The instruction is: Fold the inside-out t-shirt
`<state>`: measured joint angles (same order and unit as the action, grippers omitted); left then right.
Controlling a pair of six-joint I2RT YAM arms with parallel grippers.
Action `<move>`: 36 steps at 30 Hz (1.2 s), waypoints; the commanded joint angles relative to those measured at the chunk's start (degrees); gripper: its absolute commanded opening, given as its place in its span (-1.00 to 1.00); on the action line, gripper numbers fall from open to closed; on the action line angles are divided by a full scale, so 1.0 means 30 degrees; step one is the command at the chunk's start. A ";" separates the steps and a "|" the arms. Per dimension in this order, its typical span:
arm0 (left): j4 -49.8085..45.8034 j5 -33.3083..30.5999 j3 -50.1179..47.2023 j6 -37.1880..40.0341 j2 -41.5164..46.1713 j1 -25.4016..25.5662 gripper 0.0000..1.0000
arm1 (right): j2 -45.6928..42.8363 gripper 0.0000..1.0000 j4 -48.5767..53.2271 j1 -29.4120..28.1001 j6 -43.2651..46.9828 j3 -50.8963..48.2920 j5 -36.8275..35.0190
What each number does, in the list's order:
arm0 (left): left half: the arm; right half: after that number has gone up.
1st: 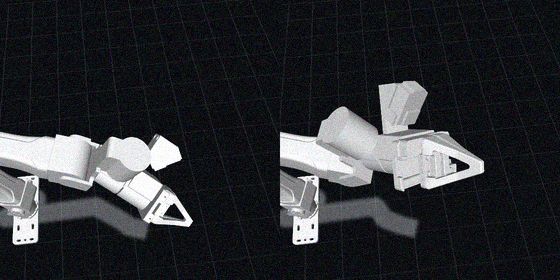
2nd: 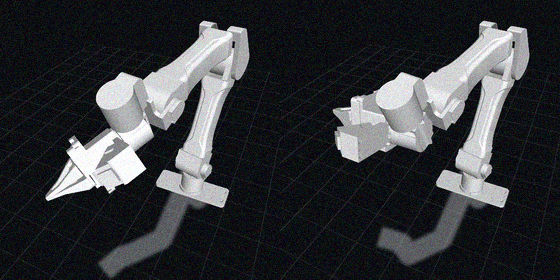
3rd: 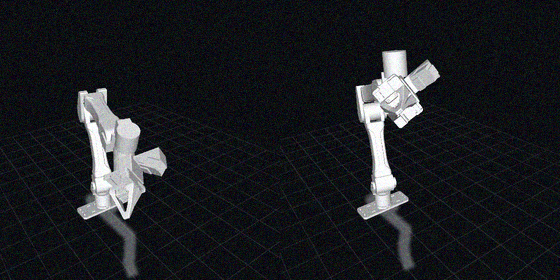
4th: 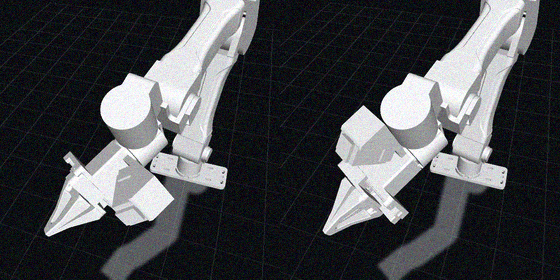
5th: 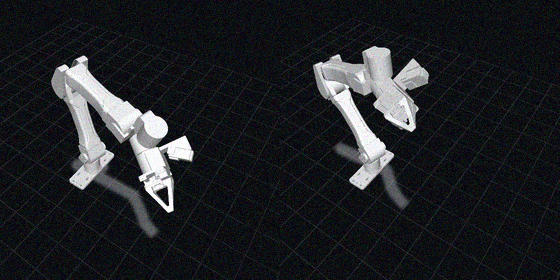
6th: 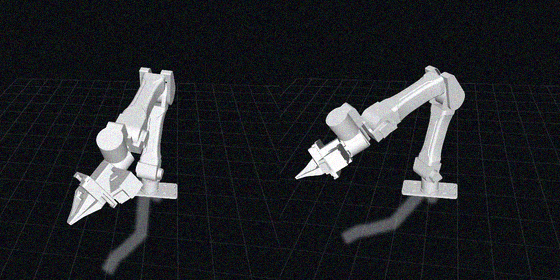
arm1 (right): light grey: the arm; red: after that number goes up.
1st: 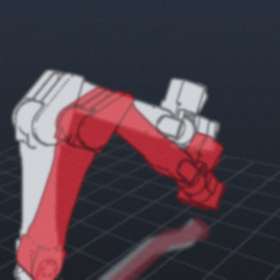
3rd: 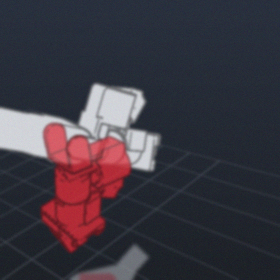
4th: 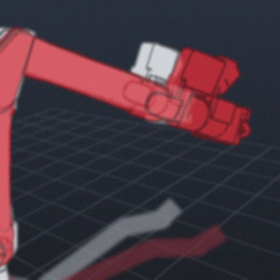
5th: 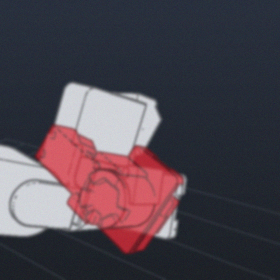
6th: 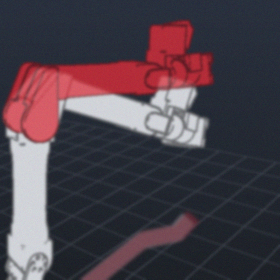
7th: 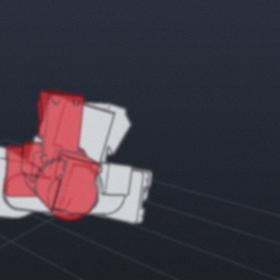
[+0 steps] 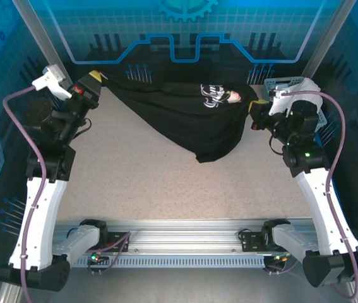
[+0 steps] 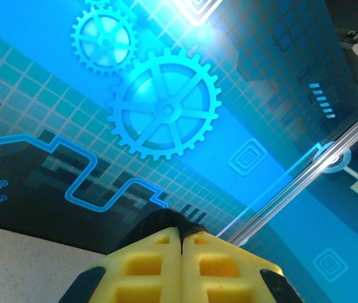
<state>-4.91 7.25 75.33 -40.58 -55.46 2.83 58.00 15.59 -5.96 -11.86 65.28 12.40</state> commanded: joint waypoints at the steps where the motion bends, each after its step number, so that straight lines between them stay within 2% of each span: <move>1: -0.0498 -0.0985 -0.4964 0.0137 0.0162 -0.0270 -1.00 | 0.1789 -1.00 0.2540 0.0375 0.2039 0.0741 0.6267; 4: -0.0193 -0.0984 -0.8760 0.0098 -0.0034 -0.0211 -1.00 | 0.2893 -1.00 0.1964 -0.0043 0.1805 0.0526 0.9256; 6: 0.0172 -0.1541 -1.0965 0.0283 -0.0322 -0.0212 -0.93 | 0.3859 -1.00 0.1831 -0.0777 0.1708 0.0476 0.9890; 11: 0.0992 -0.2509 -1.3714 0.1067 -0.1304 -0.0007 -0.38 | 0.6502 -1.00 0.2418 -0.3524 0.2487 0.0651 0.9275; 13: 0.1243 -0.2706 -1.3916 0.1863 -0.1405 0.1150 -0.17 | 0.7345 -1.00 0.2419 -0.4055 0.2413 0.0654 0.9181; 16: 0.2748 -0.3041 -1.3933 0.4751 -0.1745 0.4550 0.11 | 0.7961 -1.00 0.2399 -0.4185 0.2341 0.0625 0.8947; 19: 0.3544 -0.1937 -1.3211 0.6600 -0.3560 0.6674 0.23 | 0.7917 -1.00 0.2539 -0.4117 0.2226 0.0689 0.8348; 22: 0.3297 -0.1698 -1.2132 0.7583 -0.5905 0.7790 0.30 | 0.7592 -1.00 0.2918 -0.3707 0.1966 0.1123 0.7959; 24: 0.2024 -0.2396 -1.0947 0.7394 -0.7626 0.7846 0.30 | 0.7236 -1.00 0.3148 -0.3297 0.1833 0.1354 0.7575; 27: 0.0892 -0.2282 -0.9428 0.7457 -0.9949 0.7846 0.29 | 0.6789 -1.00 0.2955 -0.2694 0.1466 0.1277 0.7403; 32: 0.0907 0.0148 -0.8123 0.6895 -1.2278 0.7838 0.26 | 0.6886 -1.00 0.2926 -0.2542 0.1403 0.1097 0.7290; 36: 0.0790 0.1767 -0.7471 0.6166 -1.3852 0.7846 0.09 | 0.7037 -1.00 0.2838 -0.2388 0.1324 0.1135 0.6982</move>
<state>-0.82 6.90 50.76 -21.08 -94.76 26.22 79.31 24.01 -13.98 -7.25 67.22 33.89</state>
